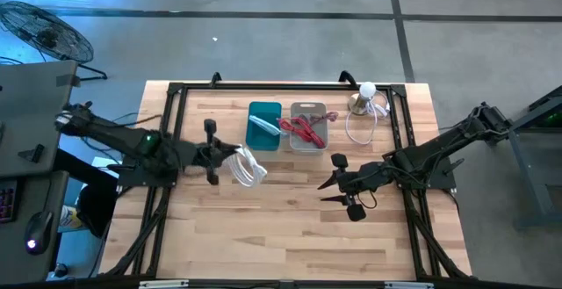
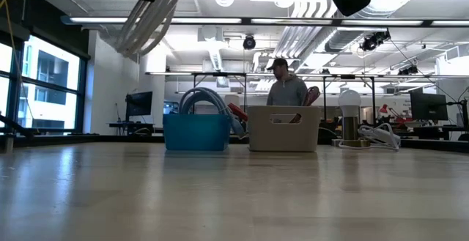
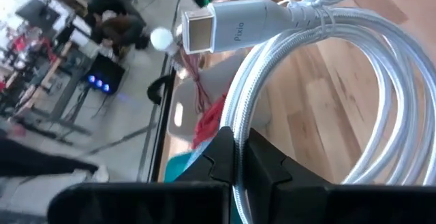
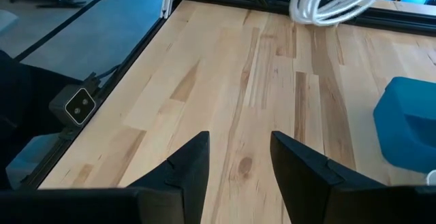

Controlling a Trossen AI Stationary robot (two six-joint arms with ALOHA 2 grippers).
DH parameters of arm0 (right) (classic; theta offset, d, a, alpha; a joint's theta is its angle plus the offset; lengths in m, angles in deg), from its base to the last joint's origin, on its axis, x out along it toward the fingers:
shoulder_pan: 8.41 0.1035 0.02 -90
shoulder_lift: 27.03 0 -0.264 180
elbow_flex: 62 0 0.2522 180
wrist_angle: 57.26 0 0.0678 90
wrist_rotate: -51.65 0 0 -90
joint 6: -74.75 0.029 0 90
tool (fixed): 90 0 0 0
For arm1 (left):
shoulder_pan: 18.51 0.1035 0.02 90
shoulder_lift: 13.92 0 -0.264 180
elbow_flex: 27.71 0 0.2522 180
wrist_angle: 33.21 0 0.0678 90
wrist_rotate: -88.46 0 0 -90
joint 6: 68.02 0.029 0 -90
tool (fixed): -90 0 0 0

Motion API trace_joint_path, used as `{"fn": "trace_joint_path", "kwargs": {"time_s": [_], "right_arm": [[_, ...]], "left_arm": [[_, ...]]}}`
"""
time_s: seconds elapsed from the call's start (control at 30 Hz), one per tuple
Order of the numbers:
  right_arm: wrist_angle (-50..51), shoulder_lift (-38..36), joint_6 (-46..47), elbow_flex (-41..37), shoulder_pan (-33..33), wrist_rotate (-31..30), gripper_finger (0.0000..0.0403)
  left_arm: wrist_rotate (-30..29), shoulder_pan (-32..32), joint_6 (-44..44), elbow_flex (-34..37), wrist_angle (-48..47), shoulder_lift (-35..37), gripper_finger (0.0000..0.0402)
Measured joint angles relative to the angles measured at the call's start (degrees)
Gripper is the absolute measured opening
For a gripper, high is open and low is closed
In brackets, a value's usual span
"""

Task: Pick & Place USB Port
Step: Put the white HDMI cable into the blue bin

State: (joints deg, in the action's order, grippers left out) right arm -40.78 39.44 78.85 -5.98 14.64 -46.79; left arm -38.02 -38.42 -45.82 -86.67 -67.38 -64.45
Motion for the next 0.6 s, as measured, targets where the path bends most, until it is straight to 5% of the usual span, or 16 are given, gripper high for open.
{"fn": "trace_joint_path", "kwargs": {"time_s": [0.4, 0.6], "right_arm": [[0.91, 0.00, 0.15, 0.00, 0.00, 0.00, 0.0149], [0.96, 0.00, 0.11, 0.00, 0.00, -0.22, 0.0149]], "left_arm": [[28.24, 23.98, 7.79, 11.50, 15.86, 5.93, 0.0009], [36.25, 32.82, 8.04, 16.77, 27.87, 4.86, 0.0009]]}}
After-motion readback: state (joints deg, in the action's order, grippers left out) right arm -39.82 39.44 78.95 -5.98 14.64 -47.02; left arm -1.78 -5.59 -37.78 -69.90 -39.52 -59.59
